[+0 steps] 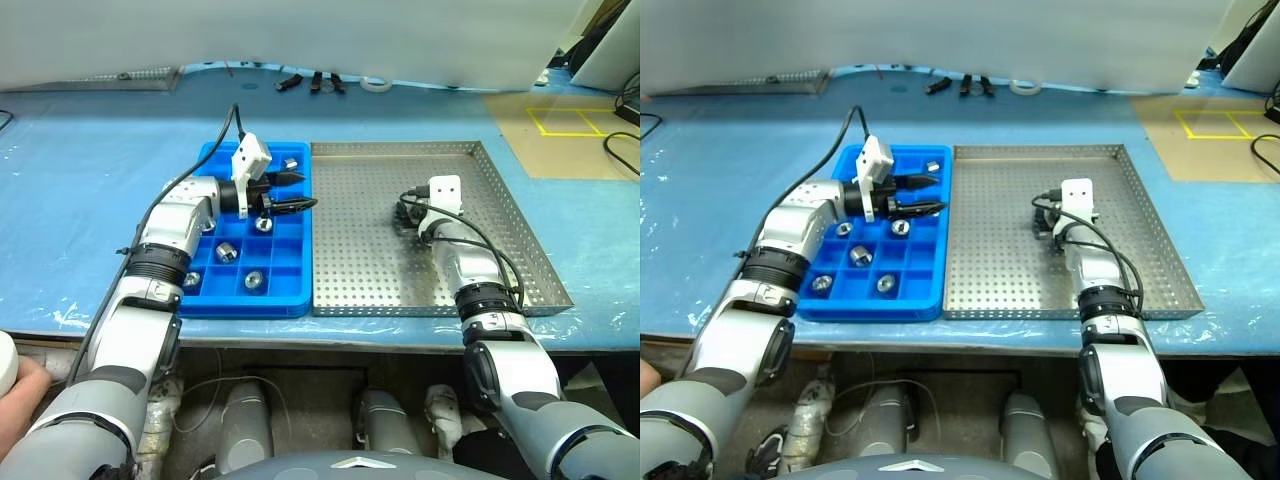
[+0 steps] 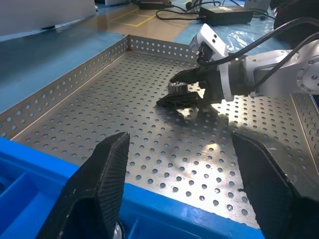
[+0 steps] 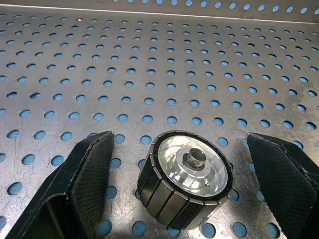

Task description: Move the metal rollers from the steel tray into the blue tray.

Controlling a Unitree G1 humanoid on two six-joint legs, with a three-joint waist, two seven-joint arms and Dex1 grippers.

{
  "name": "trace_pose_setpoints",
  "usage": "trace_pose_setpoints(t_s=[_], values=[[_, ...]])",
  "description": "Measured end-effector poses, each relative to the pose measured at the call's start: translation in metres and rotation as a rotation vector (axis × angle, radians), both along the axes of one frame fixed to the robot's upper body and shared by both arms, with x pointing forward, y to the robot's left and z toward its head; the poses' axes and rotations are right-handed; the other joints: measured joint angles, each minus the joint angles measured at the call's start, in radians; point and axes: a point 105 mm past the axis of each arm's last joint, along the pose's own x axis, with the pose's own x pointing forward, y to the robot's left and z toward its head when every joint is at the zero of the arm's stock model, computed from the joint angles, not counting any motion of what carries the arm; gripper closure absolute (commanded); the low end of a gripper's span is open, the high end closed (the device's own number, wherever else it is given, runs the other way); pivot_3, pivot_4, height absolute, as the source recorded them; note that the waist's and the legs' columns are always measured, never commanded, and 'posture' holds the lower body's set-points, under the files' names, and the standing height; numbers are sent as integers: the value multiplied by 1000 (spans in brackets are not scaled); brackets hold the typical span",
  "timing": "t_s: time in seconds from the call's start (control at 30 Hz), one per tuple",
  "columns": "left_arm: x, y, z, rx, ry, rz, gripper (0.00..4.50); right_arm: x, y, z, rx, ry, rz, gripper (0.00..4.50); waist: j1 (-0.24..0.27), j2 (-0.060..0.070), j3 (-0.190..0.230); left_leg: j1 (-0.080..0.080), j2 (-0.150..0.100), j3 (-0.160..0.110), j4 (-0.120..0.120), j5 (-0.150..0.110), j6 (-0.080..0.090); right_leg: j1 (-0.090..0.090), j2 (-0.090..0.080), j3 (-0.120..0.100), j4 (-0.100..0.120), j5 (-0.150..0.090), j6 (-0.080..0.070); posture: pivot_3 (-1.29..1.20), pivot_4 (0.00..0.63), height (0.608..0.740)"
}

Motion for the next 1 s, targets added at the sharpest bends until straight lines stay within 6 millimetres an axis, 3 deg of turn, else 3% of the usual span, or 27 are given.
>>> trace_pose_setpoints(t_s=[0.27,0.5,0.63,0.8,1.0], values=[[0,5,2,12,-4,15,1051,0,6,0,29,-8,21,2787,1,0,0,0,0,0,0,0,1,0,0,0,0,0,0,-157,150,740],[0,7,2,16,-6,21,1051,1,16,2,40,-11,58,2785,1,0,0,-1,0,0,-1,0,0,-1,0,0,-1,0,0,-145,150,740],[1,19,5,20,-11,56,1051,1,27,17,41,-45,127,2785,0,0,1,-2,0,0,-3,0,0,-3,0,0,-1,0,0,-115,150,740],[-5,47,13,31,-24,117,1051,-6,71,55,40,-127,380,2785,0,0,1,-1,3,1,-6,0,0,-4,2,-1,-2,-1,-1,-38,150,740],[-25,80,-6,47,45,213,1051,-23,122,65,13,-110,674,2785,26,1,1,-3,7,1,-8,0,-1,-5,3,-2,-3,-2,-4,82,150,740]])
